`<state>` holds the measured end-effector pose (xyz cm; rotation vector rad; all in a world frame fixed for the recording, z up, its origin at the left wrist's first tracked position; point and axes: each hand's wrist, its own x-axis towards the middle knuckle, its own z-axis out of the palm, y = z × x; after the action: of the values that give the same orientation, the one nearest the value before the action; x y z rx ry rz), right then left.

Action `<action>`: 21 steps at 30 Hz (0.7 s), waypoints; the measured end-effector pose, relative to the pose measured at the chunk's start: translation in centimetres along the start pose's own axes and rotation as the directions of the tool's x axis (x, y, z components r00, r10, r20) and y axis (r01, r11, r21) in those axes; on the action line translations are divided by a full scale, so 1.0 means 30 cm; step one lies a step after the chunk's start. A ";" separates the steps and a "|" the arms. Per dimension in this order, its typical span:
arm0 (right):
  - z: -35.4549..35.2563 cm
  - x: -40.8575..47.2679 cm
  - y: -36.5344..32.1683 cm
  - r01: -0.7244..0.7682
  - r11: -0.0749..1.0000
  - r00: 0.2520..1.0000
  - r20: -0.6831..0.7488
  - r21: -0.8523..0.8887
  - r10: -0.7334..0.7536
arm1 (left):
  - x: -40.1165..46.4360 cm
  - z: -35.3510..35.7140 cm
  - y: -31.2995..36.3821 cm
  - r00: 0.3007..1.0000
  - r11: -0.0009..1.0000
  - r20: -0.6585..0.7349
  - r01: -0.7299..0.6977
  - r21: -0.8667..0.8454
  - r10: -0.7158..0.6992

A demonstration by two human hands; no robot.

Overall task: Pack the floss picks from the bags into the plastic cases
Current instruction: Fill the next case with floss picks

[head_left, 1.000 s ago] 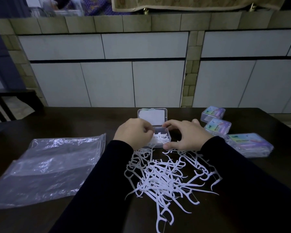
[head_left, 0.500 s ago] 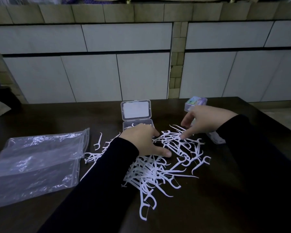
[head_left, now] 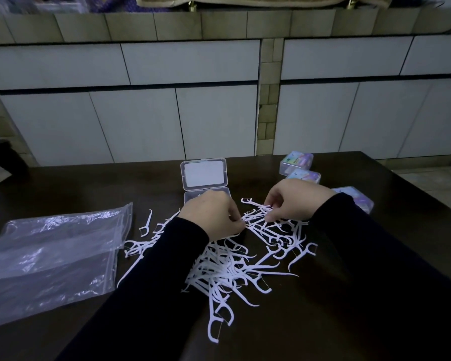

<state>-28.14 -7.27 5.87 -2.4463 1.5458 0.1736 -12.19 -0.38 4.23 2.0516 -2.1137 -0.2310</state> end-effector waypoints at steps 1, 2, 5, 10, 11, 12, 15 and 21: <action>0.000 0.001 0.004 -0.002 1.000 1.000 0.000 0.002 0.002 | 0.001 0.000 0.001 1.000 1.000 -0.002 0.005 0.005 -0.005; 0.000 0.003 0.007 -0.005 1.000 1.000 -0.003 0.003 0.005 | 0.002 0.000 0.000 1.000 1.000 -0.002 0.011 0.013 -0.011; 0.003 0.011 0.010 -0.011 1.000 1.000 -0.028 0.002 0.011 | 0.003 -0.005 0.001 1.000 0.999 -0.008 0.024 0.044 -0.024; 0.018 0.024 0.001 -0.041 0.998 0.997 -0.070 -0.052 0.037 | -0.001 -0.006 0.003 0.998 0.995 -0.045 0.036 0.096 -0.032; 0.022 0.028 0.000 -0.044 0.997 0.996 -0.081 -0.062 0.039 | -0.001 -0.005 0.004 0.998 0.993 -0.057 0.034 0.112 -0.027; 0.026 0.032 -0.002 -0.046 0.996 0.995 -0.092 -0.070 0.040 | -0.001 -0.004 0.002 0.998 0.992 -0.066 0.034 0.125 -0.026; 0.031 0.047 -0.016 -0.059 0.993 0.992 -0.121 -0.098 0.047 | 0.003 -0.001 -0.008 0.995 0.988 -0.100 0.032 0.151 -0.017; 0.048 0.065 -0.027 -0.075 0.984 0.963 -0.270 -0.160 0.030 | 0.008 -0.007 -0.057 0.984 0.998 -0.178 -0.011 0.061 0.021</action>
<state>-26.52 -8.25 4.15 -2.6512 1.7740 -0.0182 -10.49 -0.67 4.03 2.0041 -2.0512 0.0193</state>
